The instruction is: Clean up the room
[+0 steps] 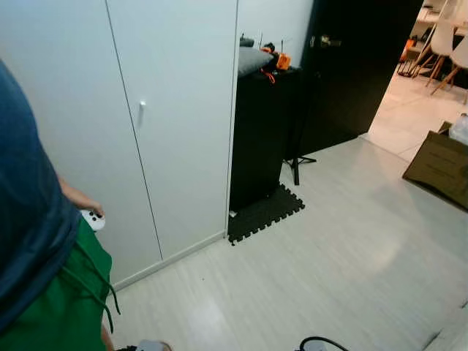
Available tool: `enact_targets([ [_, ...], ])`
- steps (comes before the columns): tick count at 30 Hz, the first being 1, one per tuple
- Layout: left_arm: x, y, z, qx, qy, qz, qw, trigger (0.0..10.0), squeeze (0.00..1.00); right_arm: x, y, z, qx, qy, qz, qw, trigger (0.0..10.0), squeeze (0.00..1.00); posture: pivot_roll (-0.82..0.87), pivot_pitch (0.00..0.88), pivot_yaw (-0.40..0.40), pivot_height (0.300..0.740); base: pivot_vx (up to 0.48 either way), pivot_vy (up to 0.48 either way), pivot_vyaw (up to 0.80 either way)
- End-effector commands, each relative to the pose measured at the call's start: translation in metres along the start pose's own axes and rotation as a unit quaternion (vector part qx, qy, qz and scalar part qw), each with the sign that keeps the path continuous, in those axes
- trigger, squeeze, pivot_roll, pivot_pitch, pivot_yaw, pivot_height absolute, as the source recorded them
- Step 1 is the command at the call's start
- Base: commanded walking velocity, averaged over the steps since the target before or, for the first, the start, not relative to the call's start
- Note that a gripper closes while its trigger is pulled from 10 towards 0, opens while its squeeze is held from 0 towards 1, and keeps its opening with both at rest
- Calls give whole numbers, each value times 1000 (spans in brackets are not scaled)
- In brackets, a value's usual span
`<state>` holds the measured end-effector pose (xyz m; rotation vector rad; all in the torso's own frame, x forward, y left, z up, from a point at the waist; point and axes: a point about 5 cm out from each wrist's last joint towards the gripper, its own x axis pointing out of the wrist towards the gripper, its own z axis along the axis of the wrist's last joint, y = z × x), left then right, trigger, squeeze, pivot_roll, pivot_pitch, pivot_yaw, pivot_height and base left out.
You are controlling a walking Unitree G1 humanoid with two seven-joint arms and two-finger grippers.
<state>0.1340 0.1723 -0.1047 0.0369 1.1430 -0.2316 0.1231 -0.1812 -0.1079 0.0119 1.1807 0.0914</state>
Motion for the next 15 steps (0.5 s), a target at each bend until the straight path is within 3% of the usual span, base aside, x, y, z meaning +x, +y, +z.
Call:
enact_targets([
  [1, -1, 2, -2, 1, 2, 4, 1000, 10000, 0, -4, 7, -39, 12, 70, 5, 997, 10000, 0, -48, 37, -11, 740, 0, 0, 0],
  [15, 0, -1, -1, 1, 1, -7, 1000, 10000, 0, -4, 5, -39, 25, 66, 1, 998, 10000, 0, -43, 46, -13, 740, 0, 0, 0],
])
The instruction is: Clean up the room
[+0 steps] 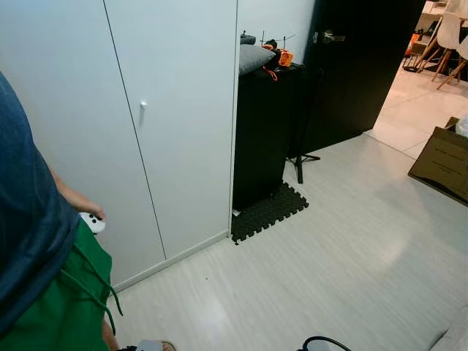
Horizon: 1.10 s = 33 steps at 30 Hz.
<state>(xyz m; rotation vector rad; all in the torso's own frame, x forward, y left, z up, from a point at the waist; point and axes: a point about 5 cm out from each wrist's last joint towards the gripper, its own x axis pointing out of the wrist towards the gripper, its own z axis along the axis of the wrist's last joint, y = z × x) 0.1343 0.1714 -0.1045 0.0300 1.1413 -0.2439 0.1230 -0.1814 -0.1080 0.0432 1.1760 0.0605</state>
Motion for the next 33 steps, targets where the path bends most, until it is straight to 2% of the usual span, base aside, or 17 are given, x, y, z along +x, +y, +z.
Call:
enact_targets([
  [1, 0, -1, -1, 0, 2, -2, 1000, 10000, 0, -5, 3, -39, 8, 68, 3, 998, 10000, 0, -43, 46, -13, 740, 0, 0, 0],
  [4, 0, -2, -1, 1, 1, -5, 1000, 10000, 0, -5, 2, -39, 12, 67, 1, 998, 10000, 0, -42, 44, -11, 740, 0, 0, 0],
  [9, -1, 5, 0, 12, 1, -3, 1000, 10000, 0, -4, 5, -39, 23, 68, 1, 997, 10000, 0, -31, 40, -6, 740, 0, 0, 0],
  [12, -4, 16, 3, 3, -4, 12, 1000, 10000, 0, -2, 13, -36, 23, 64, 6, 998, 10000, 0, -9, 23, -5, 740, 0, 0, 0],
  [17, -6, 25, 6, -3, -9, 21, 1000, 10000, 0, -1, 21, -37, 19, 69, 15, 997, 10000, 0, 3, 22, 5, 740, 147, 0, -343],
  [23, -6, 24, 8, 5, -10, 16, 1000, 10000, 0, -2, 23, -41, 14, 73, 17, 997, 10000, 0, 17, 13, 16, 740, 274, 0, -724],
  [27, -6, 24, 7, 12, -8, 16, 1000, 10000, 0, -1, 28, -37, 6, 72, 20, 997, 10000, 0, 19, 4, 14, 740, 289, 0, 0],
  [33, -4, 18, 5, 11, -4, 20, 1000, 10000, 0, -1, 25, -37, -1, 72, 19, 997, 10000, 0, 26, 0, 5, 740, 307, 0, 0],
])
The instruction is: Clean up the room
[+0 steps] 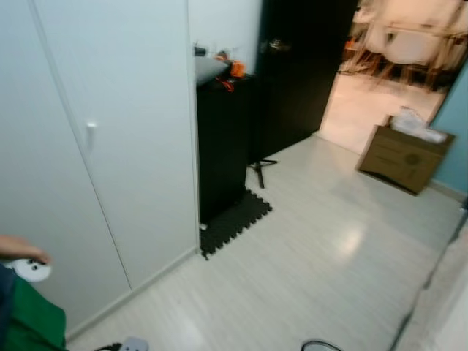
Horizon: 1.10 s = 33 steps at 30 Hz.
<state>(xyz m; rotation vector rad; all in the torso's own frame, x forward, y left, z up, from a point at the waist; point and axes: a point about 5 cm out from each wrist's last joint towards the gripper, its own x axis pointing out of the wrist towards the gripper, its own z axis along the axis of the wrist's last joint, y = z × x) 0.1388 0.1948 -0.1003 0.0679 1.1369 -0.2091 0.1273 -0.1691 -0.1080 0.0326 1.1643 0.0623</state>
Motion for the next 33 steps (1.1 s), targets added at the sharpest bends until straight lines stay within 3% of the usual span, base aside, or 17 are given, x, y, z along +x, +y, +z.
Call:
enact_targets([
  [1, 2, -7, 3, 4, -3, -3, 1000, 10000, 0, -4, 12, -41, -5, 79, 21, 997, 10000, 0, 27, 0, 2, 740, 311, 0, 0],
  [19, 9, -39, 1, -11, -2, -16, 1000, 10000, 0, -4, -2, -34, -1, 65, -6, 998, 10000, 0, 39, 0, -25, 740, 319, 0, -736],
  [24, 8, -34, 5, -12, -8, -17, 1000, 10000, 0, -4, -6, -31, -11, 60, -12, 998, 10000, 0, 27, 0, -24, 740, 329, 0, 0],
  [31, 3, -9, 9, -7, -15, -18, 1000, 10000, 0, -5, -17, -22, -21, 47, -25, 998, 10000, 0, -7, 0, -7, 740, 335, 0, -781],
  [33, 2, -4, 15, -2, -20, -21, 1000, 10000, 0, -6, -28, -13, -13, 31, -40, 999, 10000, 0, -17, 0, 4, 740, 336, 0, 0],
])
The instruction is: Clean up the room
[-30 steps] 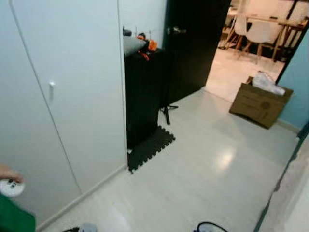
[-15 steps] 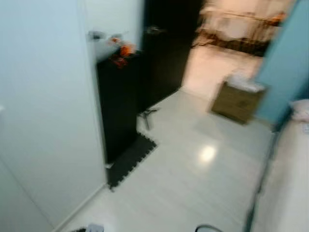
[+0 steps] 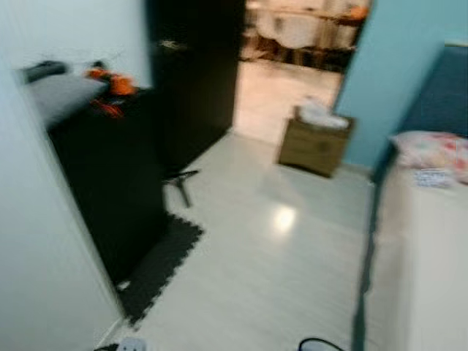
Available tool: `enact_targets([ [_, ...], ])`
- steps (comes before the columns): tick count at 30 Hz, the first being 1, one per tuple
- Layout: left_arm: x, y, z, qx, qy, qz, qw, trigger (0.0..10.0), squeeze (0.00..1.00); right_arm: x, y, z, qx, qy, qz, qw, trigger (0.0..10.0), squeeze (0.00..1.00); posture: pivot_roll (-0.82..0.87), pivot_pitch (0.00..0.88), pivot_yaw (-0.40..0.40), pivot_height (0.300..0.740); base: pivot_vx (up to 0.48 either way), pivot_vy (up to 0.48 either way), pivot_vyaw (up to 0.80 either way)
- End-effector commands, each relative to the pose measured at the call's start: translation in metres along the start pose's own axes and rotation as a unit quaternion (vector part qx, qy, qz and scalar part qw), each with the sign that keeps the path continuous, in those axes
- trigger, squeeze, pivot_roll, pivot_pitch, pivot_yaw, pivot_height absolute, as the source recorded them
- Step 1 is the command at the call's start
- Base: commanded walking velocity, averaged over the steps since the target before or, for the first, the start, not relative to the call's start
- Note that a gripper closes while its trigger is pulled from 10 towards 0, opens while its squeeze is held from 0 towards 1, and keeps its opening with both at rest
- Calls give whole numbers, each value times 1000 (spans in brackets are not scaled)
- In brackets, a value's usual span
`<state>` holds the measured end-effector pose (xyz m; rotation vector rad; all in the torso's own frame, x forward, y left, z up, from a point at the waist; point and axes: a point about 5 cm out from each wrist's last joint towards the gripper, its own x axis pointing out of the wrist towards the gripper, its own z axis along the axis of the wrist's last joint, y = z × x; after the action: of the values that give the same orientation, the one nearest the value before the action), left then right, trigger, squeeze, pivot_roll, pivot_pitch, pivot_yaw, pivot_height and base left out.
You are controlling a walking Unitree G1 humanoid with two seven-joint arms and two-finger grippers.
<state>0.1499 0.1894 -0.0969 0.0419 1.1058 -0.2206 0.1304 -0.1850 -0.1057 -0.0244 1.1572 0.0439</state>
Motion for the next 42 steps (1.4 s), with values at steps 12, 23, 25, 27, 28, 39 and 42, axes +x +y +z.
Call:
enact_targets([
  [12, 3, -2, 37, 46, -30, -26, 998, 10000, 0, -4, -41, 33, 97, -43, -73, 992, 10000, 0, -71, 0, 54, 740, 337, 0, -418],
  [23, 5, -6, 73, 28, -78, -10, 997, 10000, 0, -3, -32, 70, 109, -88, -65, 988, 10000, 0, -31, 0, 37, 740, 328, 0, -752],
  [25, 4, -2, 75, 11, -85, 7, 996, 10000, 0, -2, -28, 73, 101, -88, -59, 989, 10000, 0, -21, 0, 30, 740, 150, 0, -756],
  [27, 3, 4, 76, -15, -92, 28, 995, 10000, 0, -1, -23, 74, 94, -87, -54, 990, 10000, 0, -16, 0, 22, 740, 0, 0, -753],
  [28, 2, 8, 74, -32, -94, 43, 994, 10000, 0, 0, -19, 75, 87, -84, -50, 991, 10000, 0, -15, 0, 18, 740, 0, 0, -750],
  [39, 0, 17, 67, -96, -99, 82, 987, 10000, 0, 2, -6, 79, 33, -75, -31, 996, 10000, 0, 10, 0, -101, 740, 0, 0, -751],
  [42, 2, 11, 70, -108, -107, 78, 985, 10000, 0, 1, -10, 80, 10, -72, -30, 997, 10000, 0, 18, 0, -121, 740, 0, 0, -750],
])
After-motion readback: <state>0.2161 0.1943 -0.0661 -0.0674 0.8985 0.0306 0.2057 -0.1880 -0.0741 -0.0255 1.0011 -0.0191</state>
